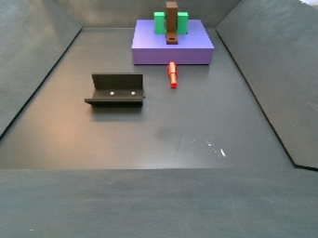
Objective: Pick up the blue object. Move up. Move to above the board. Insert the blue object.
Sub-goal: Insert the blue object.
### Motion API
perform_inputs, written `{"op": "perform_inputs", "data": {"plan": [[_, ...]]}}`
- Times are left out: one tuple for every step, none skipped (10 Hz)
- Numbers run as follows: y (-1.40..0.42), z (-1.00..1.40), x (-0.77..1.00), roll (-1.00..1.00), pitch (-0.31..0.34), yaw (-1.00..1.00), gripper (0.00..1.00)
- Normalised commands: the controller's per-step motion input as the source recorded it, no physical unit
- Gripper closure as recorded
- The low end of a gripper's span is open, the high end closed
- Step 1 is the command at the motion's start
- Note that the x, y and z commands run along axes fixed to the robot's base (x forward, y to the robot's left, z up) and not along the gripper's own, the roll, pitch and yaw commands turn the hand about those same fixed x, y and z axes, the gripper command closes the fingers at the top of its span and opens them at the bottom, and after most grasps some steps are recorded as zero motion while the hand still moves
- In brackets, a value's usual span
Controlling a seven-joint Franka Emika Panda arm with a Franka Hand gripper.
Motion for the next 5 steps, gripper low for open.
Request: {"op": "perform_inputs", "data": {"plan": [[-0.43,-0.63,0.0,0.17,-0.263,0.11,1.0],[-0.49,-0.6,0.04,0.22,-0.233,0.21,1.0],[-0.41,-0.57,0.13,0.27,-0.201,0.28,1.0],[-0.08,-0.61,0.24,0.28,-0.1,0.12,1.0],[0.0,-0.75,0.22,0.24,0.0,0.0,1.0]]}}
